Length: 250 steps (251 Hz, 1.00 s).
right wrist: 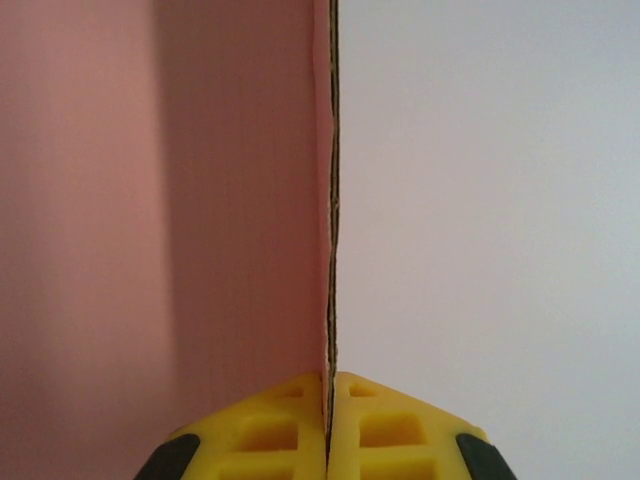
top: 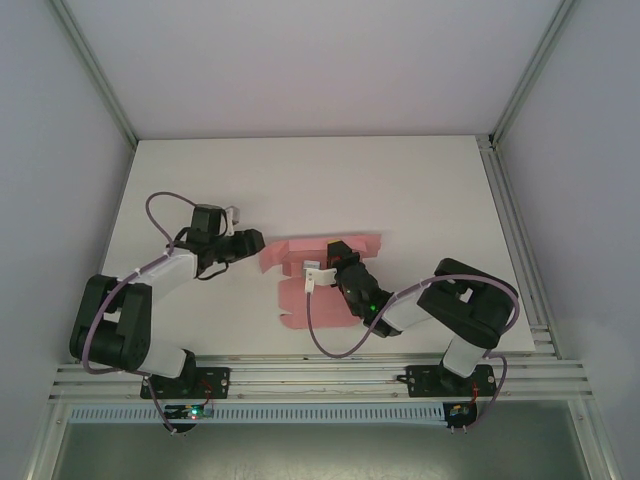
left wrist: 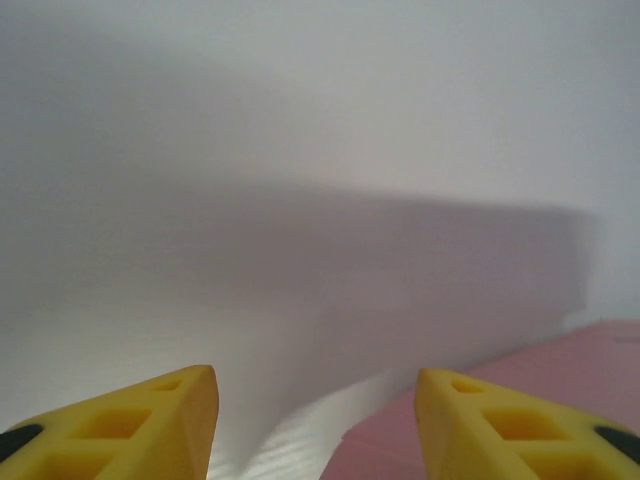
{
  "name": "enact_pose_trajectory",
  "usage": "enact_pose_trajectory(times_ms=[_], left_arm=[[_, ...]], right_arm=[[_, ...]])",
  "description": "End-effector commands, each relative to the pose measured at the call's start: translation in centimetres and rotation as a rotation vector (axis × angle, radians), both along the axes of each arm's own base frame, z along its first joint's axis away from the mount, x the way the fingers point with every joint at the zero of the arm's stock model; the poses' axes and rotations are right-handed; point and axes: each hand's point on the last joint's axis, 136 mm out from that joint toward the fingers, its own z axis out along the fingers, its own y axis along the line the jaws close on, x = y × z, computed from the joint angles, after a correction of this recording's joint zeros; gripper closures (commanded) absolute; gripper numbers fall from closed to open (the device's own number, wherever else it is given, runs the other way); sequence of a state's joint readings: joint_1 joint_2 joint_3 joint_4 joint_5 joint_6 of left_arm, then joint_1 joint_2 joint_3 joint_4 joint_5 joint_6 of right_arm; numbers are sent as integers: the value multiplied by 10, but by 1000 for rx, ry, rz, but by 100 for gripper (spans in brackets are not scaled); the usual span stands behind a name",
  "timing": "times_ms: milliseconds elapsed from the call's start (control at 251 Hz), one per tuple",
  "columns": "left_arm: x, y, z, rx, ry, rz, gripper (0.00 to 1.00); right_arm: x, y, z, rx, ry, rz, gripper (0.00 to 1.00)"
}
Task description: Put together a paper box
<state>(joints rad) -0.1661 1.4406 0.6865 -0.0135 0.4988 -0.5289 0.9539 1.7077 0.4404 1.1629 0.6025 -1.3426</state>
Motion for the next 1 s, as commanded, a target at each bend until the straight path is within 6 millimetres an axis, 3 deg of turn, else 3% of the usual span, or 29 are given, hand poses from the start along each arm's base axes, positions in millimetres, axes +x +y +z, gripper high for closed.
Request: enact_pose_trajectory(times_ms=[0, 132, 279, 479, 886, 994], left_arm=[[-6, -32, 24, -44, -128, -174, 48], [-24, -48, 27, -42, -152, -257, 54], [-46, -59, 27, 2, -194, -319, 55], [-63, -66, 28, -3, -235, -373, 56], [-51, -95, 29, 34, -325, -482, 53], [-44, -93, 18, 97, -326, -447, 52]], right_arm=[[-3, -1, 9, 43, -2, -9, 100], [-2, -4, 10, 25, -9, -26, 100], [-3, -7, 6, 16, 17, -36, 100], [-4, -8, 6, 7, 36, -41, 100], [-9, -5, 3, 28, 102, -20, 100], [-12, -5, 0, 38, 126, -16, 100]])
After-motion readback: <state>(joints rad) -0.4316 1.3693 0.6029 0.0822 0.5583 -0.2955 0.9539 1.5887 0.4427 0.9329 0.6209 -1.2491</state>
